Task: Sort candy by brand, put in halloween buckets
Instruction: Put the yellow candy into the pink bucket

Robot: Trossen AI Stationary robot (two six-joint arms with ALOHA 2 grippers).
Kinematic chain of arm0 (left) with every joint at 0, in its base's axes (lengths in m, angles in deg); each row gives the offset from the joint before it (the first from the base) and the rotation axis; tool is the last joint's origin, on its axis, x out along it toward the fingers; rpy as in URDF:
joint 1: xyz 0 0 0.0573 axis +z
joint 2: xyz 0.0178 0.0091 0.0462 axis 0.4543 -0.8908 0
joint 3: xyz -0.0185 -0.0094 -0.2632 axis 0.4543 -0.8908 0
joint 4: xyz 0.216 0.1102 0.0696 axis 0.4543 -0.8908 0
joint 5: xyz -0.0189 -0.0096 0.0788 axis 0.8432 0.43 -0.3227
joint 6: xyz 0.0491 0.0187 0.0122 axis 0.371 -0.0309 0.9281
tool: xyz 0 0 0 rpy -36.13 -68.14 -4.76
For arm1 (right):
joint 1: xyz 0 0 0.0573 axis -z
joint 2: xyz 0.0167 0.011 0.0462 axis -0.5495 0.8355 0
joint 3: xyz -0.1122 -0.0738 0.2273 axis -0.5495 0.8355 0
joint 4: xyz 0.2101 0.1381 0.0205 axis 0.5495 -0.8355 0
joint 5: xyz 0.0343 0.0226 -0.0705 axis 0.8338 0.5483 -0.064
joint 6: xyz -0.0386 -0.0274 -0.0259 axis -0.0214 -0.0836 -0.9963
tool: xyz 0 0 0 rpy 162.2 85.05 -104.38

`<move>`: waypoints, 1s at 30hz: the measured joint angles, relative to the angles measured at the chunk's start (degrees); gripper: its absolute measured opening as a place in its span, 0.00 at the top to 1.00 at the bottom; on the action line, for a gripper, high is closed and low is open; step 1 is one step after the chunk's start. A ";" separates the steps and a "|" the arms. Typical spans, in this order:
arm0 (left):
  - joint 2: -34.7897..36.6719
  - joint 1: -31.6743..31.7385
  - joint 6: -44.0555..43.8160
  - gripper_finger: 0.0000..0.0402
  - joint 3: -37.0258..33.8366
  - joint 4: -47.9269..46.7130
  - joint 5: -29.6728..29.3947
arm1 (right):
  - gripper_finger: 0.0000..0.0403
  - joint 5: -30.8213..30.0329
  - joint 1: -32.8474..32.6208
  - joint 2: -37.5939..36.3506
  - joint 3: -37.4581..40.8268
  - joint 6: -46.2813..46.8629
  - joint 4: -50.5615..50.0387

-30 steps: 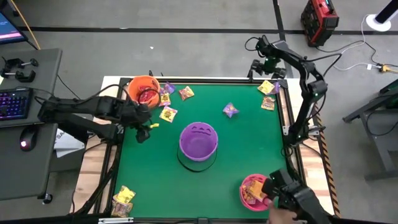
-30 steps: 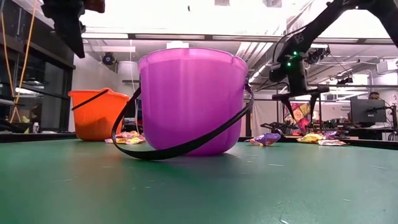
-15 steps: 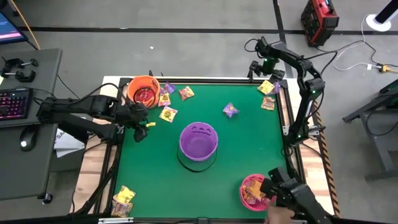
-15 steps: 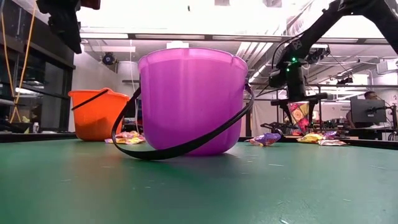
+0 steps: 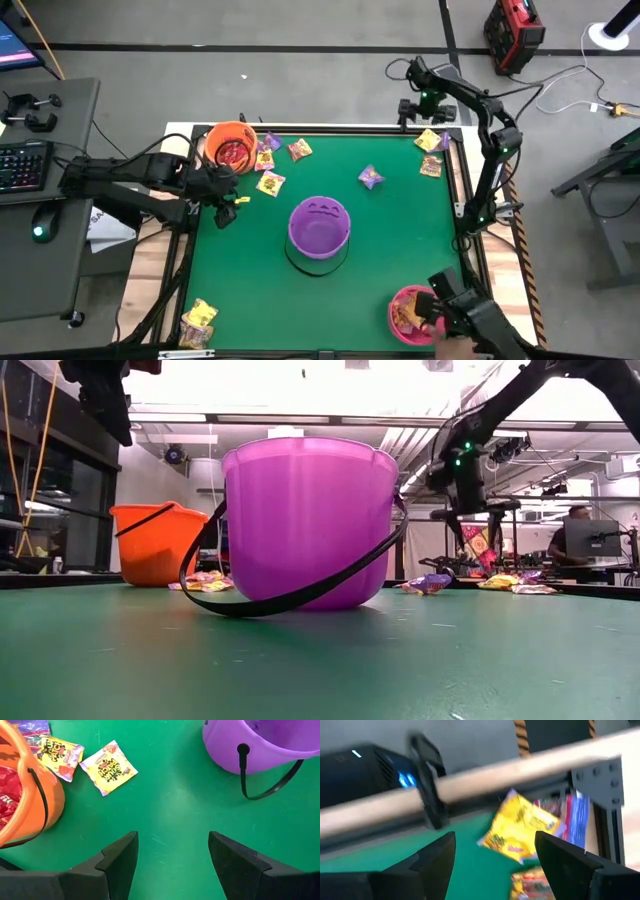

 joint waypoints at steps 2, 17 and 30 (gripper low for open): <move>0.00 0.00 0.05 0.43 0.00 -0.04 0.00 | 0.34 -0.13 0.04 -1.15 -1.46 -0.76 1.52; -0.02 0.00 2.67 0.43 0.00 0.01 -0.51 | 0.34 -6.20 -9.90 -22.31 16.35 -0.09 0.35; -0.03 0.00 3.06 0.43 0.02 1.60 -1.07 | 0.34 -9.69 -13.53 -32.13 44.48 33.55 30.56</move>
